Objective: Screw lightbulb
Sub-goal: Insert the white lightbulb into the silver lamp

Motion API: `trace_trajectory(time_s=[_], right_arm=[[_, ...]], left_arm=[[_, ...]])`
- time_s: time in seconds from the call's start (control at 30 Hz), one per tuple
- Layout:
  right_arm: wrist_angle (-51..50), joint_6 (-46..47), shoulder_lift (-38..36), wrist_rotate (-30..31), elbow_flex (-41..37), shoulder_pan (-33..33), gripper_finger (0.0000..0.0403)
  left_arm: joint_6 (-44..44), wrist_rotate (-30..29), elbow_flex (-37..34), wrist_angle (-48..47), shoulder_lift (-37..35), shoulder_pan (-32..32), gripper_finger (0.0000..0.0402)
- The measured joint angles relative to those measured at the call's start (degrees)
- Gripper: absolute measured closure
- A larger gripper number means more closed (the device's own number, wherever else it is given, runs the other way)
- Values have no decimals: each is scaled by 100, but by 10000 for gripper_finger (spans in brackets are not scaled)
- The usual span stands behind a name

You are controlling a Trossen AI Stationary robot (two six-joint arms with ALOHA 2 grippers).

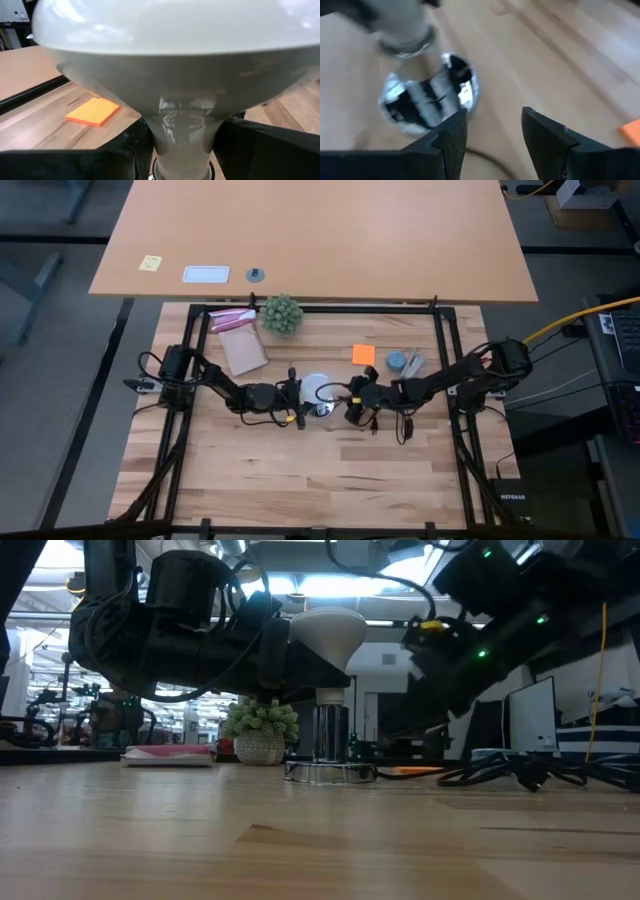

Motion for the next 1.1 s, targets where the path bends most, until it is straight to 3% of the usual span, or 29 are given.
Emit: trace_trajectory(time_s=[0.13,0.37,0.73,1.1], right_arm=[[9,480,84,-42,0,349,215],[443,519,716,119,2,678,215],[945,506,1389,571,28,479,215],[971,707,1438,668,20,59,215]], left_arm=[[-2,-6,0,4,0,-1,249],[-83,-19,0,7,0,-2,249],[-87,-22,0,2,0,-2,249],[-136,-35,0,-2,0,0,249]])
